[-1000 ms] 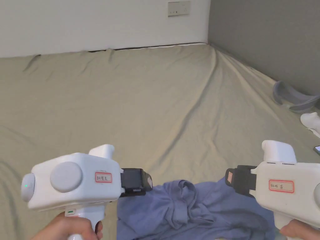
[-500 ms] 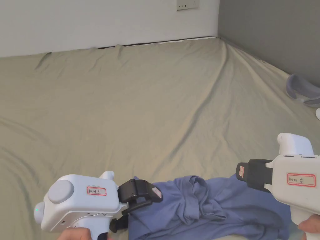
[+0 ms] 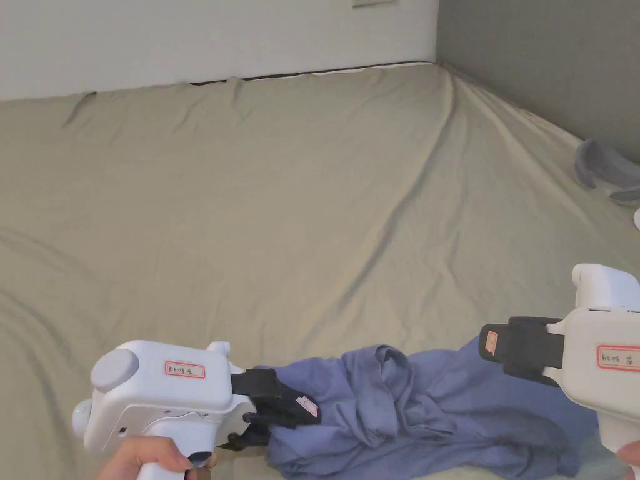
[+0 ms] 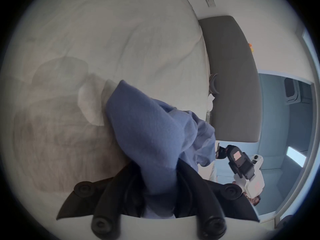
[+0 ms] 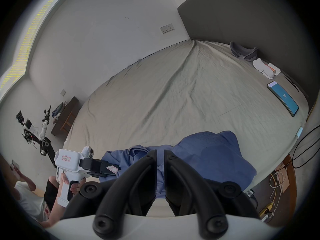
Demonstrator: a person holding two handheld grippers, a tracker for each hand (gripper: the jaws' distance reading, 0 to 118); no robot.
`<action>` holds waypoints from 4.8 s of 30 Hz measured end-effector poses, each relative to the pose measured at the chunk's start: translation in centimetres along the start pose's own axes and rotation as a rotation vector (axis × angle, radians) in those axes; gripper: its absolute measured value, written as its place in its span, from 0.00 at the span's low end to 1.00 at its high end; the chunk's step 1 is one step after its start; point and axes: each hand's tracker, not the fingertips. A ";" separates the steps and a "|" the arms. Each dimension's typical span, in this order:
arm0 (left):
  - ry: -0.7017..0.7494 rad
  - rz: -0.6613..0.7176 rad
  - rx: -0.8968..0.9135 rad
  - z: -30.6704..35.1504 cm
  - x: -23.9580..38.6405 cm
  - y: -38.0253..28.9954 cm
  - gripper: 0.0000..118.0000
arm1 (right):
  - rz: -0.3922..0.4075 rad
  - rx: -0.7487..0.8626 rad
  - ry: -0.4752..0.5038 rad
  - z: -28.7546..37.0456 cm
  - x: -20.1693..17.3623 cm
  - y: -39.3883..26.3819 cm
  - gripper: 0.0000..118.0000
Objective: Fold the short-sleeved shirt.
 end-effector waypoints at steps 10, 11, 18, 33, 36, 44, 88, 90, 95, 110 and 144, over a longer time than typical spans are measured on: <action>-0.007 -0.008 0.192 10.1 -1.4 0.1 0.14 | 0.004 -0.012 -0.061 -1.7 -0.1 0.7 0.09; 0.033 -0.005 0.232 11.7 -1.5 0.0 0.14 | 0.004 -0.014 -0.061 -2.0 -0.3 0.8 0.09; 0.570 -0.056 0.371 22.1 0.3 -1.7 0.14 | 0.046 -0.029 0.046 -5.0 -3.6 0.9 0.09; 0.606 -0.437 0.118 3.4 10.5 -2.6 0.14 | 0.116 -0.079 0.116 -4.7 -8.1 -1.0 0.09; 0.645 -0.537 0.053 -1.6 10.9 -2.8 0.14 | 0.114 -0.072 0.103 -3.6 -7.3 -1.0 0.09; 0.593 -0.523 0.050 -4.0 9.8 -3.1 0.55 | 0.072 -0.062 0.031 -3.1 -5.6 -0.9 0.09; 0.594 -0.557 0.203 -1.1 10.2 -3.7 0.11 | 0.091 -0.027 0.027 -2.3 -4.9 -1.0 0.09; 0.483 -0.525 0.308 2.5 10.2 -3.9 0.11 | 0.101 -0.010 0.035 -2.0 -5.1 -0.8 0.09; 0.468 -0.497 0.505 9.7 10.7 -6.8 0.17 | 0.125 0.080 0.114 -0.7 -6.7 -0.5 0.09; 0.511 -0.465 0.540 14.1 8.5 -9.8 0.08 | 0.234 0.111 0.334 -0.7 -10.4 0.2 0.09; 0.111 -0.059 0.292 7.2 -2.1 -2.7 1.00 | -0.210 -0.494 0.610 -18.4 -3.7 -6.0 0.05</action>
